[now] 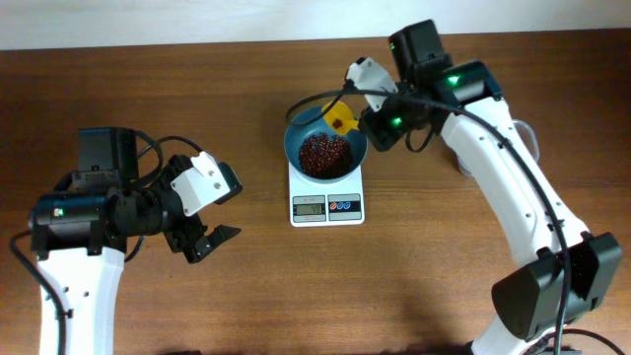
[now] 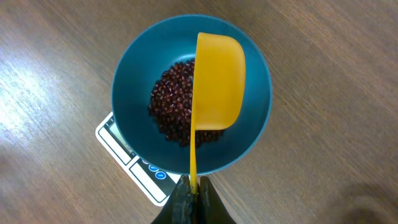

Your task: Scoop item into bowl and weigh 50g on scale

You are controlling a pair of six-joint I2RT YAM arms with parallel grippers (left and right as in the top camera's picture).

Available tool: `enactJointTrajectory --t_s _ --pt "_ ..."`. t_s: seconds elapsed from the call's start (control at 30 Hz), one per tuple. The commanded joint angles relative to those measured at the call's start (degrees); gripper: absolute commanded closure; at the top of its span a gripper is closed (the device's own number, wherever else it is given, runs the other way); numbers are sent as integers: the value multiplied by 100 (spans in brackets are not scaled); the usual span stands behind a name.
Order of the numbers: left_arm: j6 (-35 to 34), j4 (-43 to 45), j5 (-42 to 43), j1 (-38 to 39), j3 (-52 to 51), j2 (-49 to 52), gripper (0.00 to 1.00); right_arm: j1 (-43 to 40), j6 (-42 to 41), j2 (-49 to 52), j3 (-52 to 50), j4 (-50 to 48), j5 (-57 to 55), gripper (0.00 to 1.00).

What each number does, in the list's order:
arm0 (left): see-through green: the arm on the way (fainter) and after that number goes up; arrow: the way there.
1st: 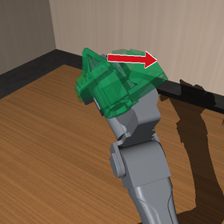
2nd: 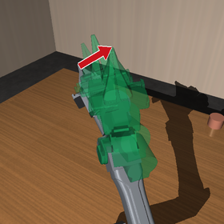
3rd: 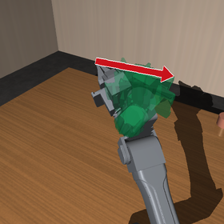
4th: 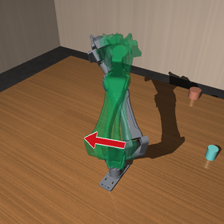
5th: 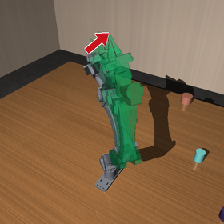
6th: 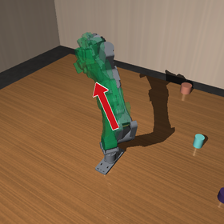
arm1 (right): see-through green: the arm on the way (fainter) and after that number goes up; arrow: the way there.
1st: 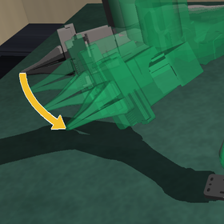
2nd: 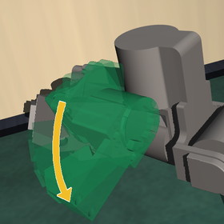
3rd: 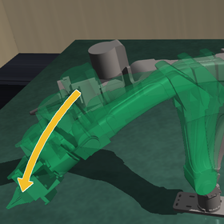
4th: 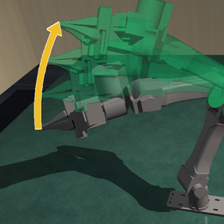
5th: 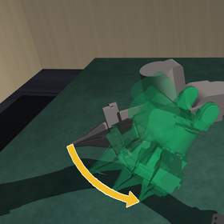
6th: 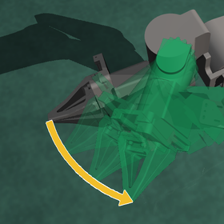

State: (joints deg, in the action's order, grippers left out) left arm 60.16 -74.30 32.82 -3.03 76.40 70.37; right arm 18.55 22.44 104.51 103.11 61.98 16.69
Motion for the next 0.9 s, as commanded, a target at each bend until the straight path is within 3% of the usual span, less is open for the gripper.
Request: enactJointTrajectory --t_s 0.0,0.87 --pt "-72 -9 127 -24 72 -20 1 -13 -46 -203 136 7 -260 96" --pt "-72 -9 127 -24 72 -20 1 205 -46 -236 142 28 -686 96"
